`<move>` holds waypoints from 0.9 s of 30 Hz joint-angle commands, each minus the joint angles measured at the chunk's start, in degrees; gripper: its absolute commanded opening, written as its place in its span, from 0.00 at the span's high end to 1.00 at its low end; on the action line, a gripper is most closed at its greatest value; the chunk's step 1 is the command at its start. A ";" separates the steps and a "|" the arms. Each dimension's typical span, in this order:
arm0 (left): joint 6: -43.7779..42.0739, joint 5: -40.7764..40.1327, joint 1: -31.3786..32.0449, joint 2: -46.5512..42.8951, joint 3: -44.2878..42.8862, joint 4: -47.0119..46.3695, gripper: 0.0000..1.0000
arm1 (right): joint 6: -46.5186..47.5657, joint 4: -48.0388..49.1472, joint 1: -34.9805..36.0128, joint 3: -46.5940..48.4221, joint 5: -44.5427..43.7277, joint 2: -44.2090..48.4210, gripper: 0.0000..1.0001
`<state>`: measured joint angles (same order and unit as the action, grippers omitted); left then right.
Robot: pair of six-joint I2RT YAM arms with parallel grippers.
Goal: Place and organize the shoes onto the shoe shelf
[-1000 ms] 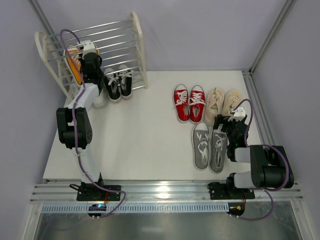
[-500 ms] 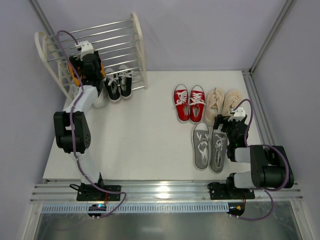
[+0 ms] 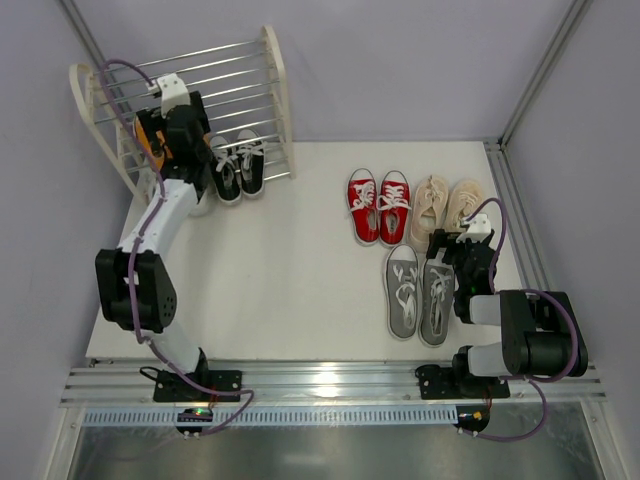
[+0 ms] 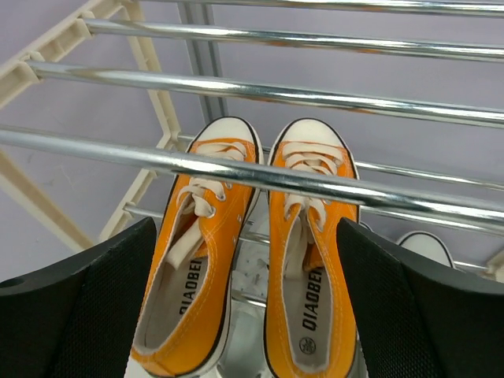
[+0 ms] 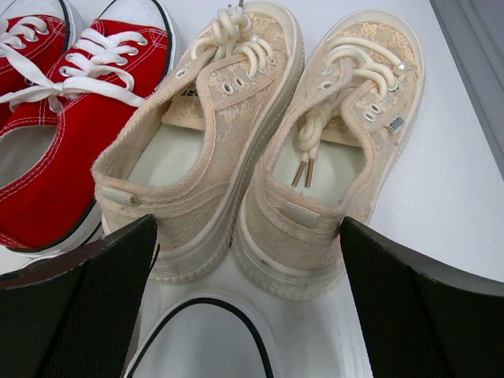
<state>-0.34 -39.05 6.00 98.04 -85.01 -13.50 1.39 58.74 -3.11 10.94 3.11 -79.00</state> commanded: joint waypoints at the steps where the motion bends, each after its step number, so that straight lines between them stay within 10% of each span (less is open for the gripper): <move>1: 4.63 -1.04 2.42 -4.86 1.86 4.24 0.09 | -0.42 4.89 0.04 1.01 0.14 0.78 0.03; 10: 14.04 -2.60 30.24 -14.80 19.26 6.64 0.13 | -0.42 4.89 0.04 0.93 0.23 0.78 0.03; 15: 18.44 -3.06 44.69 -6.14 16.12 7.61 0.11 | -0.42 4.89 0.04 1.01 0.23 0.78 0.03; 27: 27.85 2.57 47.52 21.04 -14.74 22.20 0.11 | -0.42 4.89 0.13 0.93 0.22 0.78 0.03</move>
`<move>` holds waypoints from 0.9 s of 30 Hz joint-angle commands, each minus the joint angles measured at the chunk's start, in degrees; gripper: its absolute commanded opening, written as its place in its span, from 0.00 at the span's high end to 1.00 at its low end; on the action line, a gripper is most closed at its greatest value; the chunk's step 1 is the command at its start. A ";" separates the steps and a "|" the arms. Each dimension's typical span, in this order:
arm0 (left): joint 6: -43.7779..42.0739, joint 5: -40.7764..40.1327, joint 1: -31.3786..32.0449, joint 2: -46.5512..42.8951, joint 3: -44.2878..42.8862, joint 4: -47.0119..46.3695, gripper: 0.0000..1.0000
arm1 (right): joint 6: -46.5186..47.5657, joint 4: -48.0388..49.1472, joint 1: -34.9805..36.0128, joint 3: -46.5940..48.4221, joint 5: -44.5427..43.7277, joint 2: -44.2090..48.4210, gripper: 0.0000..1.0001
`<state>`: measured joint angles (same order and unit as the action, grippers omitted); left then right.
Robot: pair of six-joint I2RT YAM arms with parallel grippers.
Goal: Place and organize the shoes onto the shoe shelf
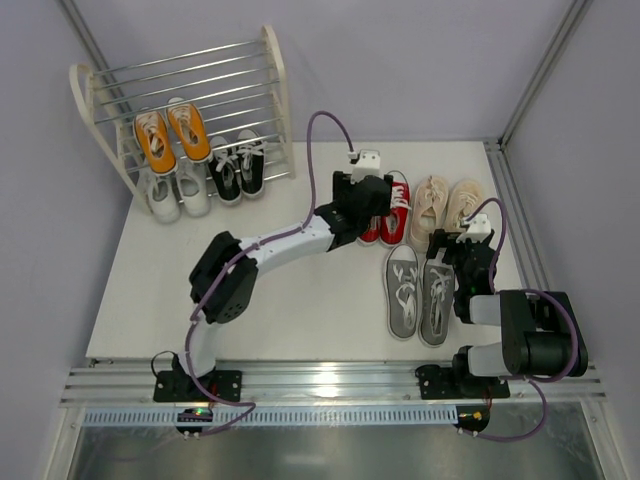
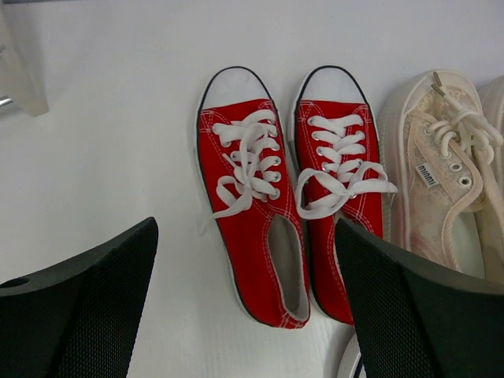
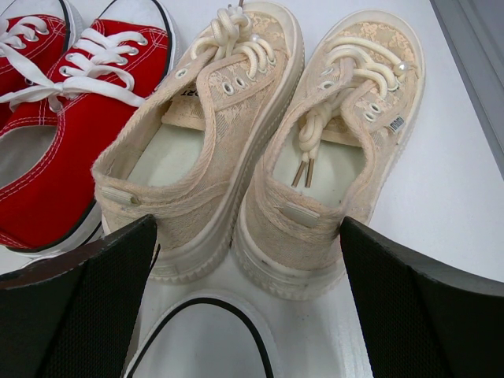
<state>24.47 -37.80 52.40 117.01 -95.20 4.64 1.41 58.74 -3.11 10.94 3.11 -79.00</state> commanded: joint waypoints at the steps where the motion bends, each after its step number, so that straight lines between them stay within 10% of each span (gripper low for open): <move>1: 3.48 1.67 1.21 4.08 -5.43 4.23 0.11 | -0.44 4.81 0.04 0.93 0.14 0.78 0.03; 27: -5.04 20.13 2.00 15.88 -11.76 2.56 0.20 | -0.44 4.89 0.04 1.01 0.23 0.78 0.03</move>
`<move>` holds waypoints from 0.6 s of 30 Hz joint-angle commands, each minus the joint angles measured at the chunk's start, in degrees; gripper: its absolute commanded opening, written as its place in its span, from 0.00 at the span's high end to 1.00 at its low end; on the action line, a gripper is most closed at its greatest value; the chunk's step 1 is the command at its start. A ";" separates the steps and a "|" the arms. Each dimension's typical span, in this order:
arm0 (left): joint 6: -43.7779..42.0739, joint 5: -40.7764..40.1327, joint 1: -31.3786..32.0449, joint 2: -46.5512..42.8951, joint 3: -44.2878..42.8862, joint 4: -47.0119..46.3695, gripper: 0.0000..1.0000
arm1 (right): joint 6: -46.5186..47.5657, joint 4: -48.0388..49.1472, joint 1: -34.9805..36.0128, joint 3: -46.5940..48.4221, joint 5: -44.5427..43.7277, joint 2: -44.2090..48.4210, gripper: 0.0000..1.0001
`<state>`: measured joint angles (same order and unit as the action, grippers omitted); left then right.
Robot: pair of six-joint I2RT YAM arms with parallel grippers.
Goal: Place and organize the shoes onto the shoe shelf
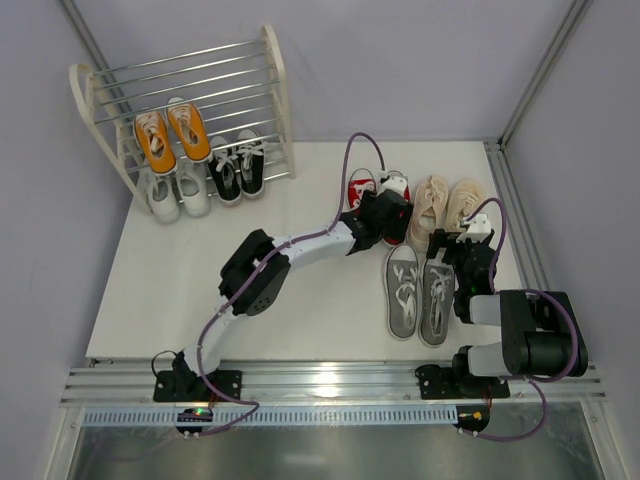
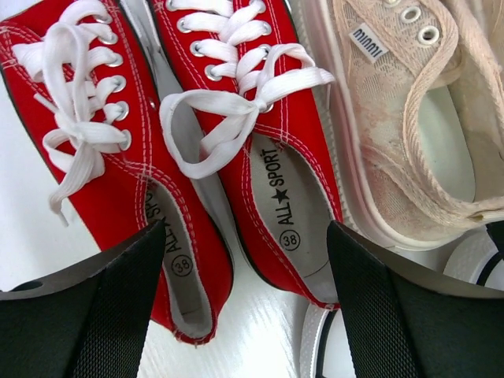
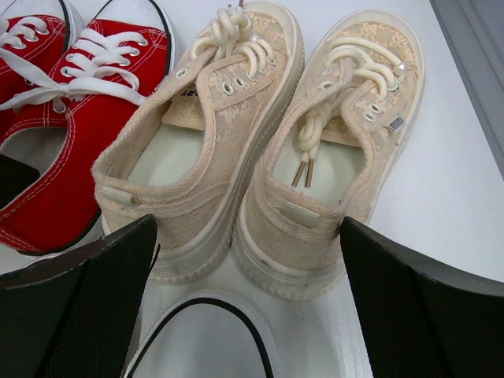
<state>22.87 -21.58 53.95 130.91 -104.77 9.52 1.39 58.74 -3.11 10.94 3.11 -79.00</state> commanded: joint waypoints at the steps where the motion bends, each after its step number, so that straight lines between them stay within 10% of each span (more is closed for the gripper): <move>1: -3.62 4.27 0.36 2.76 -4.11 -1.70 0.20 | -0.42 4.89 0.13 1.01 0.23 0.78 0.03; 18: 4.46 -3.12 -6.31 10.94 -10.63 5.51 0.31 | -0.42 4.89 0.13 1.01 0.14 0.78 0.03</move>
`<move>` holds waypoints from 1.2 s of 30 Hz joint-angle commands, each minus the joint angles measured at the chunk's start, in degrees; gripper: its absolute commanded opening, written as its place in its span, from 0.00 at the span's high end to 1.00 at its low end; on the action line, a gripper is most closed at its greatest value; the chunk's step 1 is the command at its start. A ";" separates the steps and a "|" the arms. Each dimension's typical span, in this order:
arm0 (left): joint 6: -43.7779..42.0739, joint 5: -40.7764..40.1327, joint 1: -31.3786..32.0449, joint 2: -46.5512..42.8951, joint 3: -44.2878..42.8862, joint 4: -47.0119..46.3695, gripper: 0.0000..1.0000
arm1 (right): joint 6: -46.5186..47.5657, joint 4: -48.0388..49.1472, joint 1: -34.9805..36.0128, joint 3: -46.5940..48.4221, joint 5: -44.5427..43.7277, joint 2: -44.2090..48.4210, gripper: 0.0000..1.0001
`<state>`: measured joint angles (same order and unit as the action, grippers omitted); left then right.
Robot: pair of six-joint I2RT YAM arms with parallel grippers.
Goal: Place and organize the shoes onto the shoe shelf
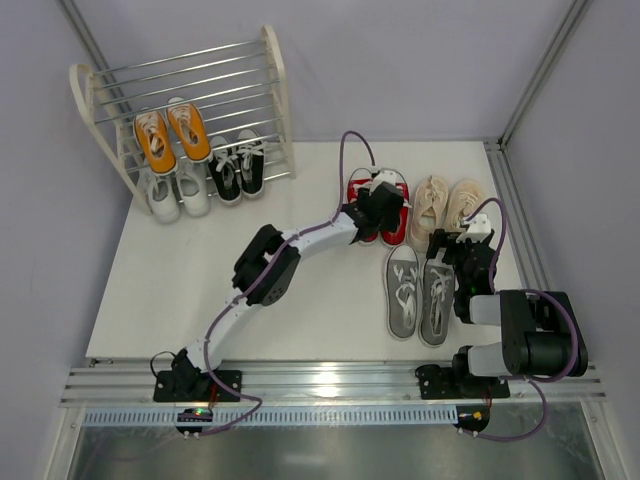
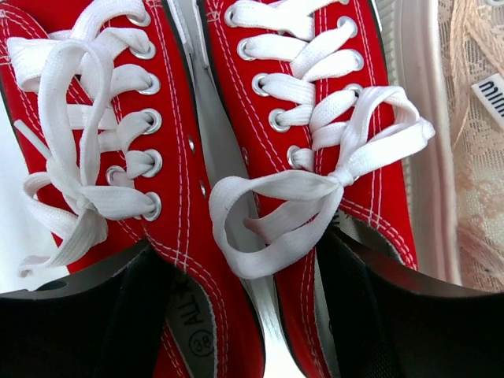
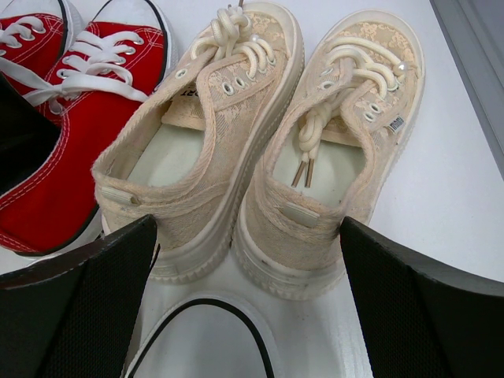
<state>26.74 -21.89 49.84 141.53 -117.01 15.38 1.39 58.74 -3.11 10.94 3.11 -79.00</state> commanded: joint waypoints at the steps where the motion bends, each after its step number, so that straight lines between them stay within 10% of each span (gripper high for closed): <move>1: 1.90 -0.63 -2.82 0.76 0.91 0.18 0.32 | -0.42 4.89 0.13 0.93 0.22 0.78 0.03; 6: 2.88 0.53 -3.35 1.03 -0.59 0.19 0.52 | -0.42 4.89 0.04 1.01 0.22 0.78 0.03; 8: 1.91 -1.22 -3.18 -0.20 0.38 -0.08 0.87 | -0.42 4.89 0.04 1.01 0.14 0.78 0.03; 10: 0.68 -3.06 -3.00 -3.01 1.34 -0.08 1.00 | -0.42 4.89 0.13 0.93 0.22 0.78 0.03; 30: 4.81 -16.96 -0.45 -41.43 52.49 -8.51 0.99 | -0.42 4.89 0.13 0.93 0.14 0.78 0.03; 36: 6.48 -18.89 0.08 -39.33 56.54 -13.35 0.55 | -0.42 4.81 0.13 1.01 0.22 0.87 0.03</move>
<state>31.48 -36.91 49.56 103.22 -60.66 10.79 1.39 58.74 -3.11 10.94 3.11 -79.00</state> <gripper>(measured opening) 0.407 0.973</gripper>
